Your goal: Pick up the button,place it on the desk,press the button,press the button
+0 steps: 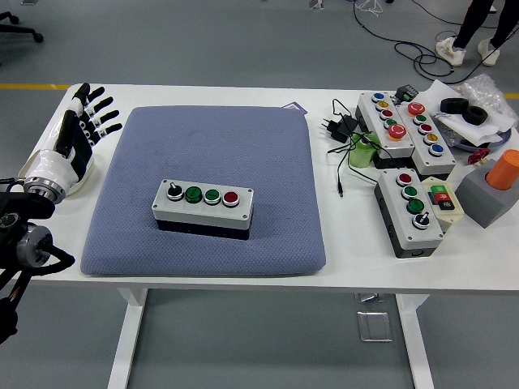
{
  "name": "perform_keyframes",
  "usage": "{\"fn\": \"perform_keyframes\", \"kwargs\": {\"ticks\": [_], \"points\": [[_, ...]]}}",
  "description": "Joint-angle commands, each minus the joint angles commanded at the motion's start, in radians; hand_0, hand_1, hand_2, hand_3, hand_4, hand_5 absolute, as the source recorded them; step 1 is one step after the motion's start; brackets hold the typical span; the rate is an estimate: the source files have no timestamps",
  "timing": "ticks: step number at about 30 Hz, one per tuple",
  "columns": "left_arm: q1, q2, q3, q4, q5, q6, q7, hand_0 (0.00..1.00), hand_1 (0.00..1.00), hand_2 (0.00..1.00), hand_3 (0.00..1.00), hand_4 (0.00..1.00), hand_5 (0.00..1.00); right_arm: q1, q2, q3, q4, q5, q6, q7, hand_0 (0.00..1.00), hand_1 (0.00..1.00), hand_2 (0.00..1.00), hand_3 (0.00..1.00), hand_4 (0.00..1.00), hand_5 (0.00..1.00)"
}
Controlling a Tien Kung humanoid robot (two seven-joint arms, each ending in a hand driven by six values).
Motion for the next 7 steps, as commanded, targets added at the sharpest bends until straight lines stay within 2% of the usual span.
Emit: {"fn": "perform_keyframes", "kwargs": {"ticks": [7], "points": [[0.012, 0.01, -0.006, -0.011, 0.003, -0.005, -0.001, 0.749, 0.844, 0.912, 0.92, 0.67, 0.998, 0.002, -0.003, 0.002, 0.0, -0.003, 0.0, 0.003, 0.633, 0.535, 0.573, 0.585, 0.266, 0.039]]}}
